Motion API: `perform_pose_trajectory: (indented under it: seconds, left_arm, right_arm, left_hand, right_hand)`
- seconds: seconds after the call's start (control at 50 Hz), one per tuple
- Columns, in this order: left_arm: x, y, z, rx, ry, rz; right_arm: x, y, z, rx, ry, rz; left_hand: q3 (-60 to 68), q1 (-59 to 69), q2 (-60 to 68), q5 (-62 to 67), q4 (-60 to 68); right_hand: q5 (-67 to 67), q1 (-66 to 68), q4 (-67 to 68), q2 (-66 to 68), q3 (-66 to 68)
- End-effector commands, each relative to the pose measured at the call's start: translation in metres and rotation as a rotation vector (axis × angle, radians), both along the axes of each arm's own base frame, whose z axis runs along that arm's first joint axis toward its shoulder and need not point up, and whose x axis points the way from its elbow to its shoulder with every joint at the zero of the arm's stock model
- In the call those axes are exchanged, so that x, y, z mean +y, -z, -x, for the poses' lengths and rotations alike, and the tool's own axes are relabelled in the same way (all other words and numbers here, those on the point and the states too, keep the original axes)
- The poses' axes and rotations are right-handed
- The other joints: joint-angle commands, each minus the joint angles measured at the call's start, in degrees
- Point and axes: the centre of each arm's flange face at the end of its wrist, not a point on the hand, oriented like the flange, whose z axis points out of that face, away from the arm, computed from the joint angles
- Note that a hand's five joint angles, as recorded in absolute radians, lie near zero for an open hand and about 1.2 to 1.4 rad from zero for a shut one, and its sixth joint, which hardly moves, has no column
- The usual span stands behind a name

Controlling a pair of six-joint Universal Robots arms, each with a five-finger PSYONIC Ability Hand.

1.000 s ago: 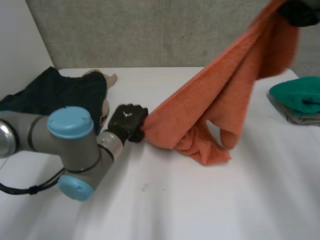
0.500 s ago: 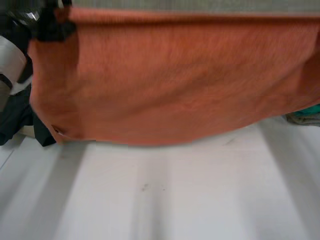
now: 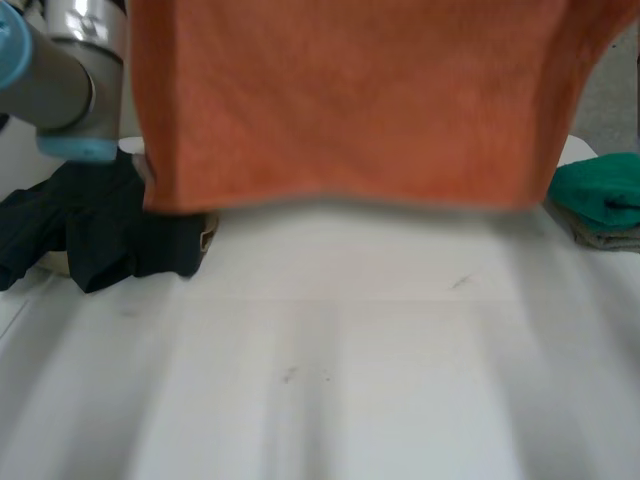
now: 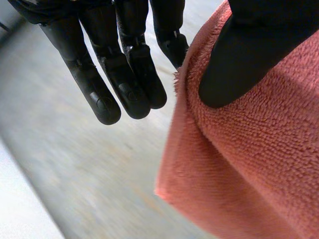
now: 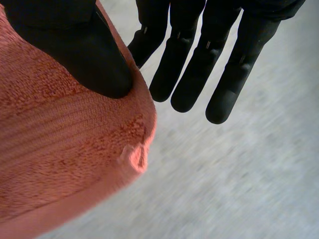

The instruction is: Fold the laundry.

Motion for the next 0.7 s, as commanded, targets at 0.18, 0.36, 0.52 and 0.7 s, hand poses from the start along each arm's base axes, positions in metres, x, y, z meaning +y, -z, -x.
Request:
perform_pose_trajectory:
  seconds: [0.18, 0.36, 0.52, 0.7]
  left_arm:
    - [0.025, 0.085, -0.010, -0.053, 0.052, -0.299]
    - [0.070, 0.208, -0.023, -0.171, 0.047, -0.674]
    - [0.104, 0.261, -0.036, -0.254, 0.025, -0.839]
    - [0.095, 0.284, -0.047, -0.265, 0.020, -0.873]
  right_arm:
    - [0.026, 0.053, -0.013, 0.074, -0.089, -0.196]
    - [0.050, 0.166, 0.000, 0.153, -0.127, -0.625]
    - [0.074, 0.226, 0.030, 0.197, -0.093, -0.853]
    - [0.084, 0.242, 0.041, 0.209, -0.103, -0.913]
  left_hand:
    - [11.7, 13.5, 11.3, 14.4, 11.2]
    - [11.7, 13.5, 11.3, 14.4, 11.2]
    - [11.7, 13.5, 11.3, 14.4, 11.2]
    - [-9.3, -7.5, -9.6, -6.5, -9.8]
  right_hand:
    - [12.7, 15.7, 11.4, 12.6, 11.8]
    - [12.7, 15.7, 11.4, 12.6, 11.8]
    - [12.7, 15.7, 11.4, 12.6, 11.8]
    - [12.7, 15.7, 11.4, 12.6, 11.8]
